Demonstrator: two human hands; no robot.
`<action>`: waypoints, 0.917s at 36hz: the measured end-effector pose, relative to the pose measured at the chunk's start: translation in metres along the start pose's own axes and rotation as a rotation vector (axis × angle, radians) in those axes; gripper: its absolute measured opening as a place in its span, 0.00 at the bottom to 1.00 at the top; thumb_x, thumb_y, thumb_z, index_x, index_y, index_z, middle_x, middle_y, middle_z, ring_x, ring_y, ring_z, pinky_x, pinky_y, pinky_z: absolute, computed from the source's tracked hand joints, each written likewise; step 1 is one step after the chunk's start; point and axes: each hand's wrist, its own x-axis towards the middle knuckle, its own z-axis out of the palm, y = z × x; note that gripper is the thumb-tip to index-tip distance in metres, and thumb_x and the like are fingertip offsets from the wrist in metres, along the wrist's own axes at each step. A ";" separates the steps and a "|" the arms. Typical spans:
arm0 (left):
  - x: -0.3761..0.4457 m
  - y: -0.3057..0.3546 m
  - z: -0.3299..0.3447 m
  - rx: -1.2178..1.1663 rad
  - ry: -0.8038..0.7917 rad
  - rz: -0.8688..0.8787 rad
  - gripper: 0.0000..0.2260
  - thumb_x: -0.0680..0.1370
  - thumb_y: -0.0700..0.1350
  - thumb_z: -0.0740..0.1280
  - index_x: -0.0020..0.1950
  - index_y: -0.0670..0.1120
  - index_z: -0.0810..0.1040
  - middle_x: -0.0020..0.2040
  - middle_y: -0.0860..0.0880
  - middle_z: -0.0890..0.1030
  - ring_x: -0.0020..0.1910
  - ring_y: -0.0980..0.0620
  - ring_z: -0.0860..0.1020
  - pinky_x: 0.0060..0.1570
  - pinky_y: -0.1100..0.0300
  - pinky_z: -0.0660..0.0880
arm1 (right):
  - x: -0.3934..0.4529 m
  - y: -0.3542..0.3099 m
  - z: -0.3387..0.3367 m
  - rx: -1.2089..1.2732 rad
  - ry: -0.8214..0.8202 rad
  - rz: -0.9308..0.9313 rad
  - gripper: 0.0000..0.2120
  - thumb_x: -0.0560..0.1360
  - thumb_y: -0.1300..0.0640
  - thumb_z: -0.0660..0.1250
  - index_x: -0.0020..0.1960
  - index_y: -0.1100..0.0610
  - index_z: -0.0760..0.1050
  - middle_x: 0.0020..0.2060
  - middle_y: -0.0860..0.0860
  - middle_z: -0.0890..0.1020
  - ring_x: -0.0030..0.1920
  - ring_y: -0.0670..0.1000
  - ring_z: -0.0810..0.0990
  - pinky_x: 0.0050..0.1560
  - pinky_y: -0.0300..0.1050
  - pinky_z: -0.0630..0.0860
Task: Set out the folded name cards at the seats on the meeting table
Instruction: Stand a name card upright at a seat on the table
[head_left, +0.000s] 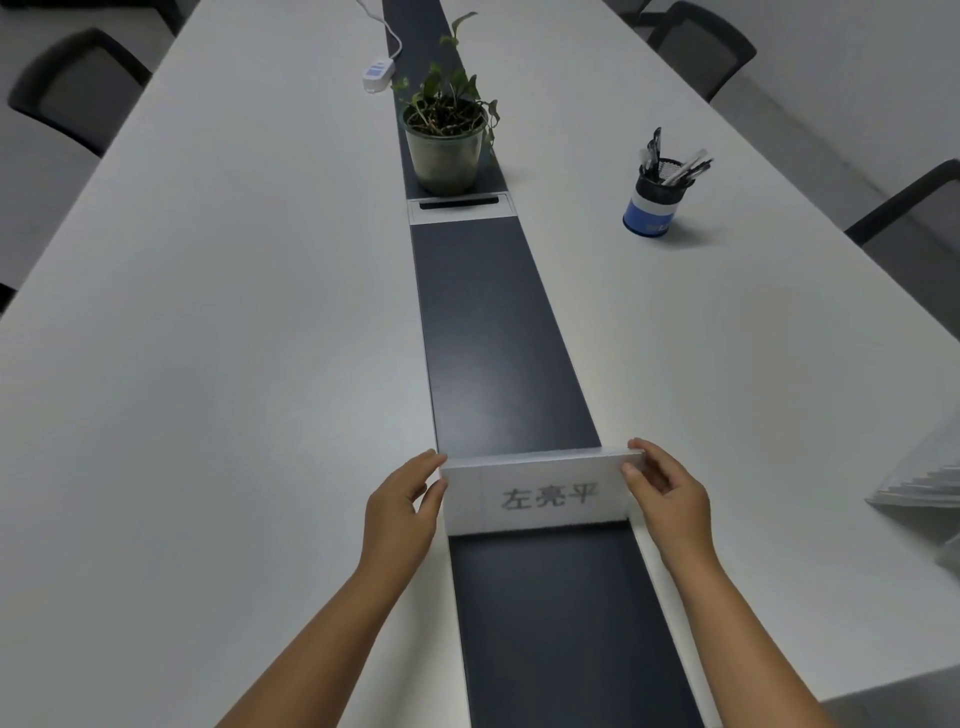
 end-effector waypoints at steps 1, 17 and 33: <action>0.001 0.000 0.001 0.005 0.007 -0.004 0.13 0.74 0.37 0.64 0.59 0.45 0.76 0.61 0.46 0.77 0.60 0.50 0.74 0.59 0.61 0.69 | 0.000 0.001 0.001 -0.003 0.000 -0.003 0.17 0.73 0.64 0.64 0.61 0.61 0.73 0.60 0.55 0.77 0.56 0.49 0.74 0.57 0.41 0.69; 0.006 0.003 0.006 -0.053 0.047 -0.084 0.13 0.75 0.39 0.62 0.60 0.44 0.75 0.60 0.45 0.78 0.56 0.51 0.75 0.56 0.62 0.69 | 0.021 -0.007 0.010 -0.018 -0.015 -0.023 0.17 0.74 0.64 0.63 0.62 0.61 0.72 0.61 0.55 0.76 0.56 0.48 0.74 0.58 0.40 0.69; 0.005 0.004 0.003 -0.030 -0.021 -0.111 0.21 0.75 0.43 0.64 0.68 0.49 0.65 0.68 0.47 0.70 0.65 0.45 0.71 0.63 0.52 0.68 | 0.015 -0.012 0.007 -0.051 -0.047 0.012 0.22 0.74 0.62 0.63 0.67 0.58 0.66 0.66 0.54 0.72 0.65 0.52 0.70 0.64 0.42 0.66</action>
